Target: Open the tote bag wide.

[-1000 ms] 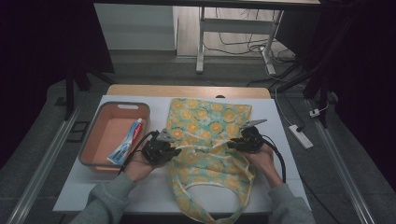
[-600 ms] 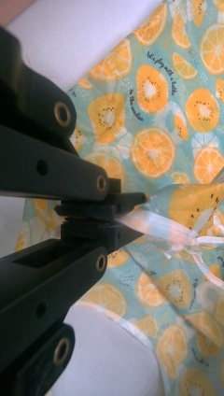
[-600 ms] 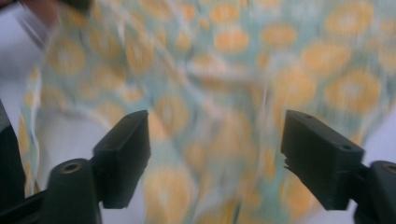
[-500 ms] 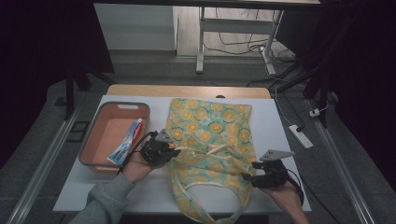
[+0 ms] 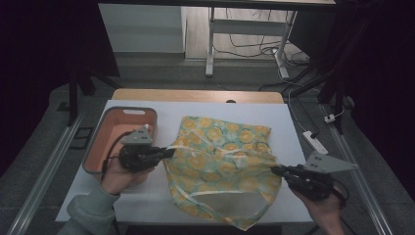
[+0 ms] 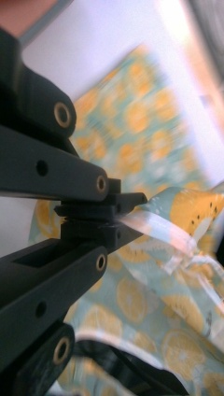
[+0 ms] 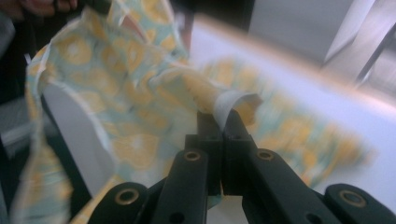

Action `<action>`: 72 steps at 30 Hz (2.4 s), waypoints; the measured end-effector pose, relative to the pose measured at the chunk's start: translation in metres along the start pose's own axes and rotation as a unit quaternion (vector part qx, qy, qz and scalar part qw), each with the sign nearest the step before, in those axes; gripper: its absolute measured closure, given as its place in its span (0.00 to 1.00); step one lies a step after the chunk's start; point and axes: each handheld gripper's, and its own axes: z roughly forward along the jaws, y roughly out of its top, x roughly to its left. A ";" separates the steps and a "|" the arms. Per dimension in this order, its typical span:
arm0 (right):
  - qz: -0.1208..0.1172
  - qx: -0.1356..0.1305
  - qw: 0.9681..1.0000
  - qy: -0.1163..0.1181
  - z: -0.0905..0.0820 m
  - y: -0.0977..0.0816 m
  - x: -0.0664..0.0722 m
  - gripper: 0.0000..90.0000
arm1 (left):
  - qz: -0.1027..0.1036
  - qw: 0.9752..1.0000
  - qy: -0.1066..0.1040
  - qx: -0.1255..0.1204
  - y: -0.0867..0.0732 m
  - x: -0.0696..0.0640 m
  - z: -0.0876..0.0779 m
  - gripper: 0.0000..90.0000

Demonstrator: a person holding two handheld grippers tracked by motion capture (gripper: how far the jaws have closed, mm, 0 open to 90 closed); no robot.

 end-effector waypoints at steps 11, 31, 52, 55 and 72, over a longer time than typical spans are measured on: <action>0.029 -0.003 0.998 -0.054 0.019 0.023 -0.051 0.98 | -0.010 0.999 0.040 -0.021 0.018 0.017 -0.006 0.97; 0.107 0.101 0.984 -0.101 0.114 -0.046 -0.114 0.61 | -0.045 0.994 0.063 0.076 0.014 0.055 0.090 0.97; -0.098 0.201 0.973 0.062 0.223 -0.005 -0.024 0.61 | -0.047 0.994 0.050 0.083 0.009 0.055 0.098 0.97; -0.092 0.209 0.972 0.064 0.226 -0.010 -0.024 0.99 | -0.052 0.994 0.053 0.083 0.008 0.057 0.099 0.97; -0.086 0.186 0.957 0.206 0.133 -0.053 0.078 1.00 | -0.029 0.991 0.055 0.121 0.003 0.040 0.115 0.96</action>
